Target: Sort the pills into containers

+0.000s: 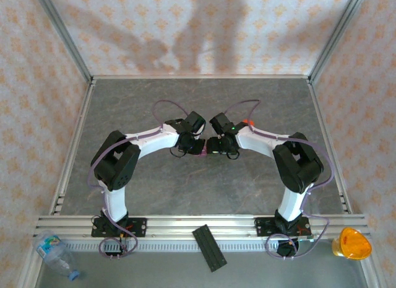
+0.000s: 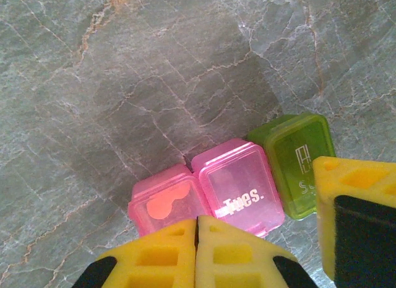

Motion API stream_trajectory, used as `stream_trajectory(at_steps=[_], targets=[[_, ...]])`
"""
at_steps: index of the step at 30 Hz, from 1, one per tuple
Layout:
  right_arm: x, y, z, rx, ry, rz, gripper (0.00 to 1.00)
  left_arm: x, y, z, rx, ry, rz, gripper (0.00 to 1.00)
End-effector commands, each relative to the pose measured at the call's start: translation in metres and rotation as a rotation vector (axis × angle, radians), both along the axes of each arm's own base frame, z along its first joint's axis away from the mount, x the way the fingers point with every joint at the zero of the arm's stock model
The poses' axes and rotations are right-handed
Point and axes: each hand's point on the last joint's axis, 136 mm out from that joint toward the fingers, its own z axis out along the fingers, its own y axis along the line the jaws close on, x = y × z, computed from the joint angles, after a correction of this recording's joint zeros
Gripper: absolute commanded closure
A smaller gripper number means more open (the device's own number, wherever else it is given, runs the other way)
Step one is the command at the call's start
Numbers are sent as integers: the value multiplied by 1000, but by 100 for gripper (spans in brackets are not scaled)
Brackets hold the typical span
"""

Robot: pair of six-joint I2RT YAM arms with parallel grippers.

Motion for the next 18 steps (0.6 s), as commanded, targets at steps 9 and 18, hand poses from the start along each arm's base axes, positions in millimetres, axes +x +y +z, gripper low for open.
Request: stream_trajectory(at_steps=[9, 18], targets=[[1, -12, -16, -82, 17, -28, 29, -21, 23, -33, 142, 91, -12, 93], [0, -13, -18, -88, 18, -29, 29, -16, 18, 5, 98, 34, -22, 91]])
